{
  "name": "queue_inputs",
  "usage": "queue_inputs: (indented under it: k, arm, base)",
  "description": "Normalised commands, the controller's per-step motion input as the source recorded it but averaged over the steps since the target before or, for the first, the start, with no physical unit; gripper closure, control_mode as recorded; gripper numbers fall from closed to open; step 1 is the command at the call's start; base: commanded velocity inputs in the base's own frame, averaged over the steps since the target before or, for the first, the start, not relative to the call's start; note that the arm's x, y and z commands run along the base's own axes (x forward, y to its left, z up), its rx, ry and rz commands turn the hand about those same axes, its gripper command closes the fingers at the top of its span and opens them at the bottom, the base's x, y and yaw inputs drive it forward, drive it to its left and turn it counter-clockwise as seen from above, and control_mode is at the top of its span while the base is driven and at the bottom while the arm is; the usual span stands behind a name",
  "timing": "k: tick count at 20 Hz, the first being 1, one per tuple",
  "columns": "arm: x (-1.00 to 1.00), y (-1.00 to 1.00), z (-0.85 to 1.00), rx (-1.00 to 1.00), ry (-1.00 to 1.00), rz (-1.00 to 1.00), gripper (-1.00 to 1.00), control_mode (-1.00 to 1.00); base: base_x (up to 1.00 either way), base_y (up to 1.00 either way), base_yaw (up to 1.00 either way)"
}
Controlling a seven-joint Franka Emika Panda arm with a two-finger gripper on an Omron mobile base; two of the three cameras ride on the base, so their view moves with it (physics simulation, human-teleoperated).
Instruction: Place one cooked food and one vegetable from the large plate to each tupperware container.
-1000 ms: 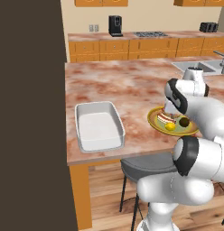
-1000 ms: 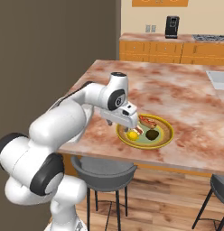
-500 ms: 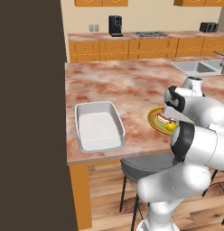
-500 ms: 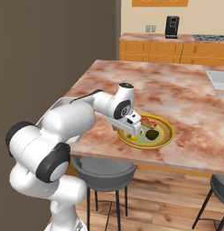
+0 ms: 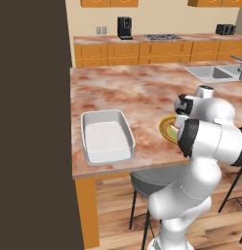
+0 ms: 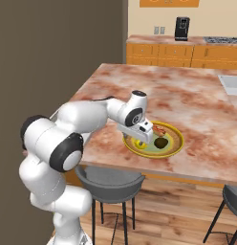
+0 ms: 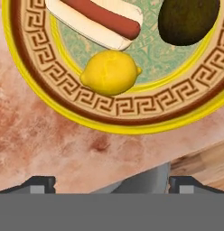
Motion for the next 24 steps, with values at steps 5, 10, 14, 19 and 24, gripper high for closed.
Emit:
queue_inputs:
  k: [5,10,14,19,24]
  arm:
    - [0.26,-0.06,-0.08,0.00,0.02,0.00,-1.00,-1.00]
    - [0.19,0.00,-0.16,0.00,0.00,0.00,-1.00,-1.00]
    - [0.17,0.00,-0.28,0.00,0.00,0.00,-1.00,-1.00]
    - [0.07,0.00,-0.32,0.00,0.00,0.00,-1.00,-1.00]
    - [0.10,0.00,-0.19,0.00,0.00,0.00,-1.00,-1.00]
  base:
    - [0.00,0.00,0.00]
    - [0.00,0.00,0.00]
    - [0.00,0.00,0.00]
    - [0.00,0.00,0.00]
    - [0.00,0.00,0.00]
